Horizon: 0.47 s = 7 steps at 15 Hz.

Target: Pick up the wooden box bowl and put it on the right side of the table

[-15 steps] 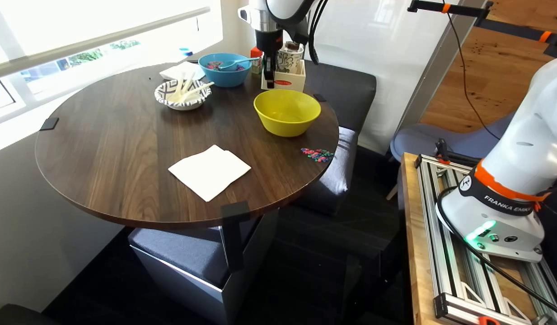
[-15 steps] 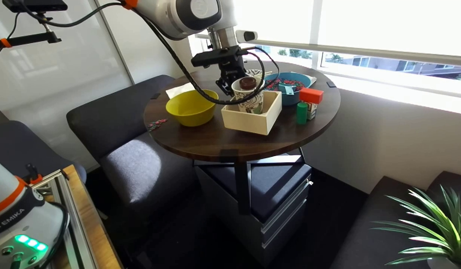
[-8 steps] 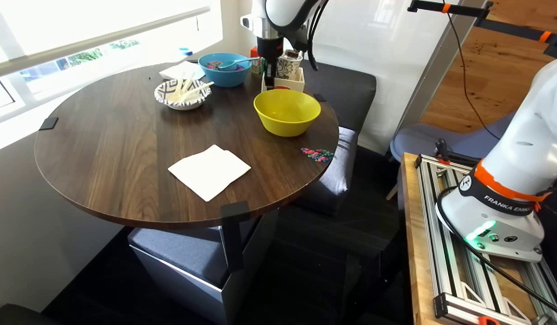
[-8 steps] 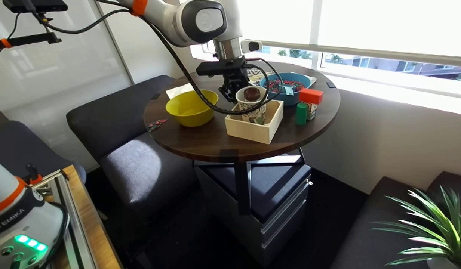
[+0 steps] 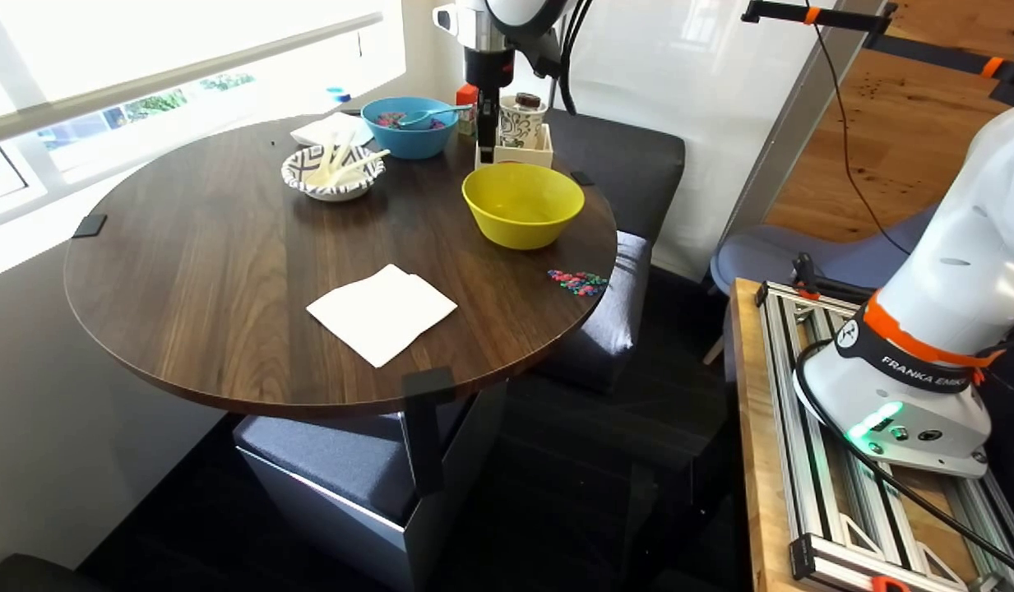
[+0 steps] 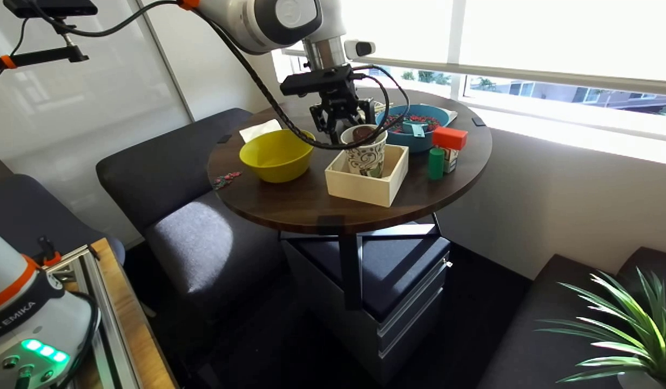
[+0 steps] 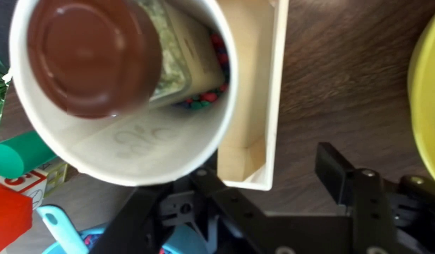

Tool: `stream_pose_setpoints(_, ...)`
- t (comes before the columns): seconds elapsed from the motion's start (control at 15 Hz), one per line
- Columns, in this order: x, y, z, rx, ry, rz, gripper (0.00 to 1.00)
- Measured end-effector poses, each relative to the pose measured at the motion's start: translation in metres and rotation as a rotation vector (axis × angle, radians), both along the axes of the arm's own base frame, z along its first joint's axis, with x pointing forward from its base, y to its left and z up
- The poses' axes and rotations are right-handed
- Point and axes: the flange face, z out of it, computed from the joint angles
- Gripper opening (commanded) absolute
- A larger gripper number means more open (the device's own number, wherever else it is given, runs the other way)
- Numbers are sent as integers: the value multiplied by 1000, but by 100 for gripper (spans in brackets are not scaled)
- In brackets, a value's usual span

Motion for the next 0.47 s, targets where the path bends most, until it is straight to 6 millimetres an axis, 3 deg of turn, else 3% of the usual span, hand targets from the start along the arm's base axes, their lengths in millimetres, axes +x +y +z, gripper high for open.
stream_pose_setpoints(0.47, -8, 2, 67, -35, -127, 23, 100)
